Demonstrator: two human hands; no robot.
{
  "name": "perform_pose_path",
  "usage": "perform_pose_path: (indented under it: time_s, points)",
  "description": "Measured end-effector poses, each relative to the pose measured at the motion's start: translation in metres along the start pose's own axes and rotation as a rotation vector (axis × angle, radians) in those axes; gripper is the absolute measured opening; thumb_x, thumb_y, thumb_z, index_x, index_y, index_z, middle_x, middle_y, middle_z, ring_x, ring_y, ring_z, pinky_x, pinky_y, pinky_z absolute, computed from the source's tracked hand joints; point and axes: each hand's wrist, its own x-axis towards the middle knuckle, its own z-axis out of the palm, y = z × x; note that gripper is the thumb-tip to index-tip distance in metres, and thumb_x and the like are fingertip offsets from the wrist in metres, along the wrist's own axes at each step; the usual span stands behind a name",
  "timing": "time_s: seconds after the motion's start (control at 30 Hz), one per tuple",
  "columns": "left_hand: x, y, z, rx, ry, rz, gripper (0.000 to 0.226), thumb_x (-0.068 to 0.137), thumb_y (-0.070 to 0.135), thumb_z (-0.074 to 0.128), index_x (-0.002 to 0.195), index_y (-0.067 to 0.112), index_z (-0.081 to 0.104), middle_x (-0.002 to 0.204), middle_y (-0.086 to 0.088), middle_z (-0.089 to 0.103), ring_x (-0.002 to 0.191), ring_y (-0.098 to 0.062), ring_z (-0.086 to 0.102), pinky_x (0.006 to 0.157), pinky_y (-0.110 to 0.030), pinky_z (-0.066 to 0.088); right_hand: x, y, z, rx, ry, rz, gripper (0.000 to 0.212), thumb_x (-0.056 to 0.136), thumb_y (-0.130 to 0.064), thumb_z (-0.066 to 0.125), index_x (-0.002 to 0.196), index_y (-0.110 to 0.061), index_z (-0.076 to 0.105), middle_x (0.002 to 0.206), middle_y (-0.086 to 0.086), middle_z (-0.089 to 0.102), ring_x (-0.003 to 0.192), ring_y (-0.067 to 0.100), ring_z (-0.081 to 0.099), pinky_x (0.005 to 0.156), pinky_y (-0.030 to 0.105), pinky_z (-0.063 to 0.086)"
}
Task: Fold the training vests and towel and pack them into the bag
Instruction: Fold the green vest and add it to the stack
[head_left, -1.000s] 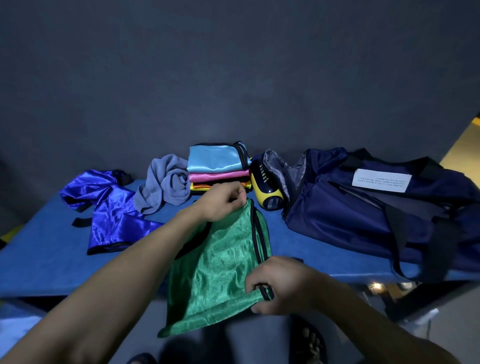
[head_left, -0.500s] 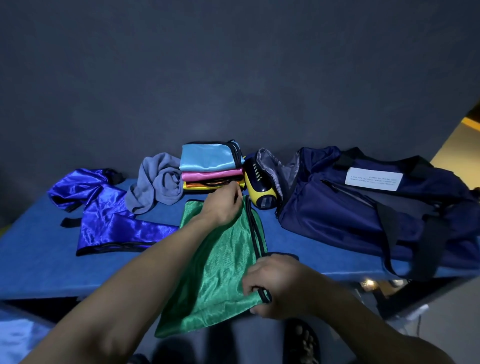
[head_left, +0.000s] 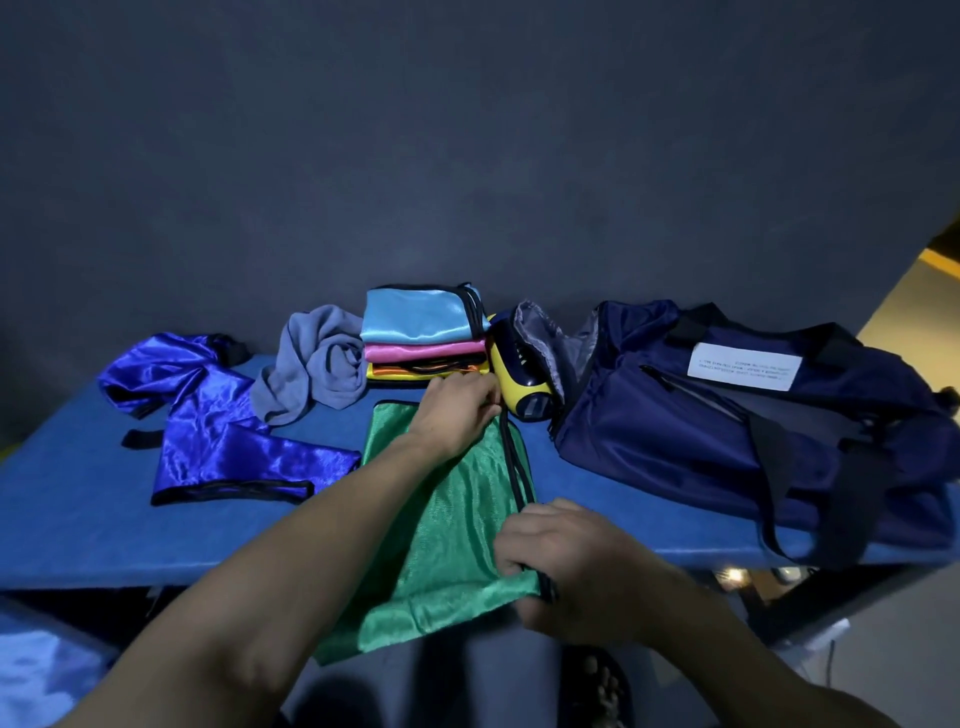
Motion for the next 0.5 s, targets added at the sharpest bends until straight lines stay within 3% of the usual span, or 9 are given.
perform_pose_path:
  time_s: [0.17,0.3,0.37,0.43,0.5]
  points:
    - [-0.003,-0.009,-0.018,-0.017,-0.032,-0.049,0.031,0.095,0.054,0.062,0.111,0.028,0.057,0.111,0.007,0.051,0.103,-0.016,0.044,0.086,-0.035,0.032,0.003,-0.003,-0.012,0.026,-0.041,0.065,0.015,0.078,-0.029,0.054,0.084,-0.026,0.041,0.076,-0.009,0.044,0.073,0.016,0.042,0.075,0.042,0.044]
    - [0.0,-0.009,-0.027,-0.062,-0.267,-0.112,0.046,0.102,0.051,0.052,0.141,0.026,0.053,0.135,-0.002,0.051,0.127,-0.026,0.042,0.103,-0.046,0.029,0.009,-0.009,-0.013,0.005,-0.098,0.106,0.019,0.08,-0.03,0.054,0.082,-0.027,0.035,0.075,-0.005,0.041,0.073,0.015,0.039,0.072,0.046,0.044]
    - [0.004,0.0,-0.026,-0.048,-0.341,-0.151,0.047,0.104,0.047,0.049,0.146,0.025,0.048,0.142,-0.004,0.046,0.134,-0.027,0.036,0.111,-0.051,0.025,0.011,-0.012,-0.013,0.006,-0.103,0.112,0.019,0.081,-0.029,0.055,0.082,-0.026,0.036,0.075,-0.006,0.042,0.073,0.015,0.039,0.07,0.046,0.044]
    - [0.01,0.008,-0.023,-0.03,-0.37,-0.19,0.038,0.105,0.043,0.05,0.139,0.026,0.05,0.14,-0.004,0.046,0.133,-0.026,0.036,0.112,-0.05,0.025,0.012,-0.015,-0.014,0.013,-0.102,0.11,0.017,0.082,-0.029,0.056,0.084,-0.024,0.04,0.076,-0.004,0.043,0.074,0.016,0.04,0.07,0.046,0.044]
    - [0.015,0.011,-0.02,-0.036,-0.378,-0.218,0.019,0.104,0.04,0.053,0.12,0.029,0.052,0.133,-0.002,0.05,0.126,-0.023,0.038,0.106,-0.047,0.028,0.012,-0.015,-0.014,0.021,-0.103,0.109,0.016,0.082,-0.029,0.057,0.086,-0.022,0.043,0.077,-0.003,0.045,0.076,0.018,0.042,0.07,0.047,0.044]
